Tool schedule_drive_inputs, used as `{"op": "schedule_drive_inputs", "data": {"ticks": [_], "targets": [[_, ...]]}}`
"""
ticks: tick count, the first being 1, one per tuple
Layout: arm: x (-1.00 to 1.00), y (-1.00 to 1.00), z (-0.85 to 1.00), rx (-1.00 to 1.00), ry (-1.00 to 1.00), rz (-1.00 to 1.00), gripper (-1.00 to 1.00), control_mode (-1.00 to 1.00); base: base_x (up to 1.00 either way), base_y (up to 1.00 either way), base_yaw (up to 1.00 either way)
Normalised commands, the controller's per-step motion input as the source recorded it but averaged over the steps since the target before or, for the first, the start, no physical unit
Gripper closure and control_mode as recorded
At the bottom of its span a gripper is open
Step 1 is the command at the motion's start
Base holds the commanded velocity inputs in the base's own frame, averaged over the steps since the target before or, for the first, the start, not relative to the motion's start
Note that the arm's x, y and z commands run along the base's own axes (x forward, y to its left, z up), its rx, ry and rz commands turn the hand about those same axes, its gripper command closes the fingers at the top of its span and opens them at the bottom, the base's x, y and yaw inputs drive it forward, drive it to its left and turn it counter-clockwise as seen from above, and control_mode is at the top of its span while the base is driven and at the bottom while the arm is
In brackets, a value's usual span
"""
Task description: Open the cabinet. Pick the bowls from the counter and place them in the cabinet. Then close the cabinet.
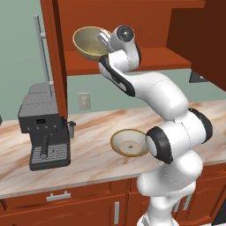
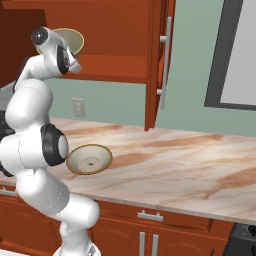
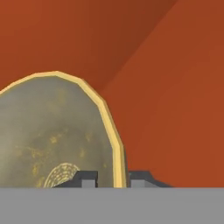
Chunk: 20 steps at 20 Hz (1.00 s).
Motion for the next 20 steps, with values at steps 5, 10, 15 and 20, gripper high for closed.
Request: {"op": "schedule_drive_inputs", "data": {"ticks": [5,10,15,20], "targets": [[0.13,0.22,0.02,-0.02,-0.03,0.00,-1.00,-1.00,0.00,0.00,0.00],[-0.28,-0.35,0.10,0.03,-0.13,0.00,-1.00,-1.00,0.00,0.00,0.00],[-0.51,-0.58,0.21,0.05,-0.19,0.00,-1.00,-1.00,0.00,0.00,0.00],[-0.81,-0.55,0.33,0.05,-0.12,0.00,-1.00,-1.00,0.00,0.00,0.00]]}}
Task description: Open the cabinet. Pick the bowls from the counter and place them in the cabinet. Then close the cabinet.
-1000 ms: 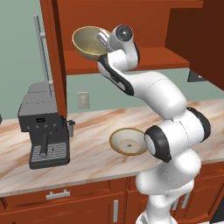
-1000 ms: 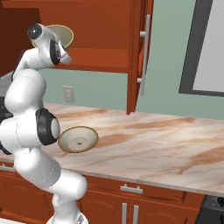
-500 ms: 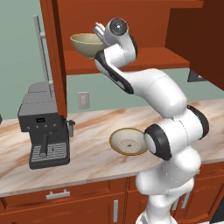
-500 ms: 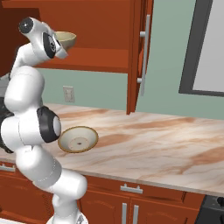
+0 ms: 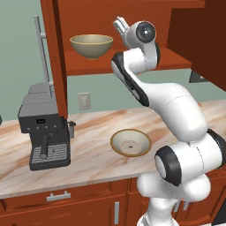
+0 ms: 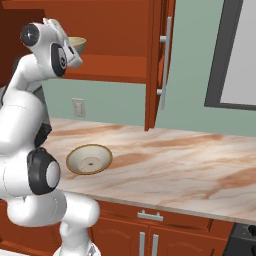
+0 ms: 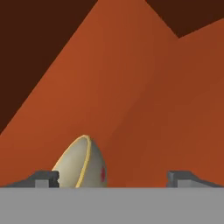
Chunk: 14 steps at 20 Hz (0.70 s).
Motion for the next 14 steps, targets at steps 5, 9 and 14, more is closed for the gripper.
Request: {"op": "schedule_drive_inputs", "data": {"ticks": [5,9,14], "targets": [[-1.00,-0.50,0.36,0.00,0.04,0.00,-1.00,-1.00,0.00,0.00,0.00],[-1.00,-0.46,0.29,0.00,0.11,0.00,-1.00,-1.00,0.00,0.00,0.00],[-1.00,-0.40,0.11,0.00,0.22,0.00,-1.00,-1.00,0.00,0.00,0.00]]}}
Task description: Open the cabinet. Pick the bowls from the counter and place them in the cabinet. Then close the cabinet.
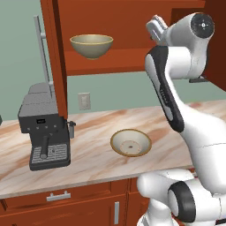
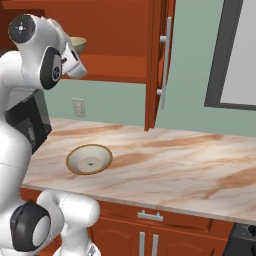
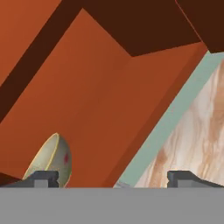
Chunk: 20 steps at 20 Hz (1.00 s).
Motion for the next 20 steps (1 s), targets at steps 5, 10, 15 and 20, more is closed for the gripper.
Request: {"op": "schedule_drive_inputs", "data": {"ticks": [5,10,15,20], "targets": [[-1.00,-0.32,-0.05,-0.03,0.36,0.00,-1.00,-1.00,0.00,0.00,0.00],[-0.91,-0.17,-0.47,-0.07,0.27,0.00,-1.00,-1.00,0.00,0.00,0.00],[-0.63,-0.17,-0.47,-0.06,0.20,0.07,-1.00,-1.00,0.00,0.00,0.00],[-0.45,-0.24,-0.65,-0.06,0.11,0.05,-1.00,-1.00,0.00,0.00,0.00]]}}
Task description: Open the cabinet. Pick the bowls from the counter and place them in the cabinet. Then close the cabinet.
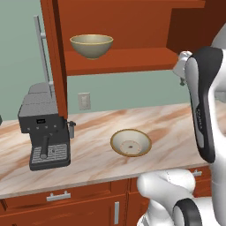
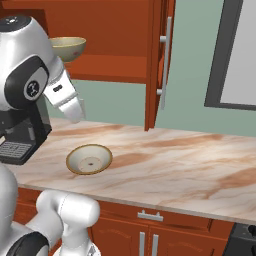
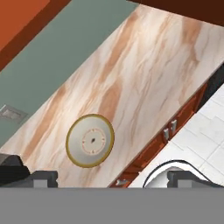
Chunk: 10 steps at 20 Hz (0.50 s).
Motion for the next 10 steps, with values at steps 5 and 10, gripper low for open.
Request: {"op": "schedule_drive_inputs", "data": {"ticks": [5,10], "targets": [[-0.29,-0.11,-0.58,-0.05,0.11,0.05,-1.00,-1.00,0.00,0.00,0.00],[-0.32,0.02,-0.33,0.00,0.15,0.10,-1.00,-1.00,0.00,0.00,0.00]]}}
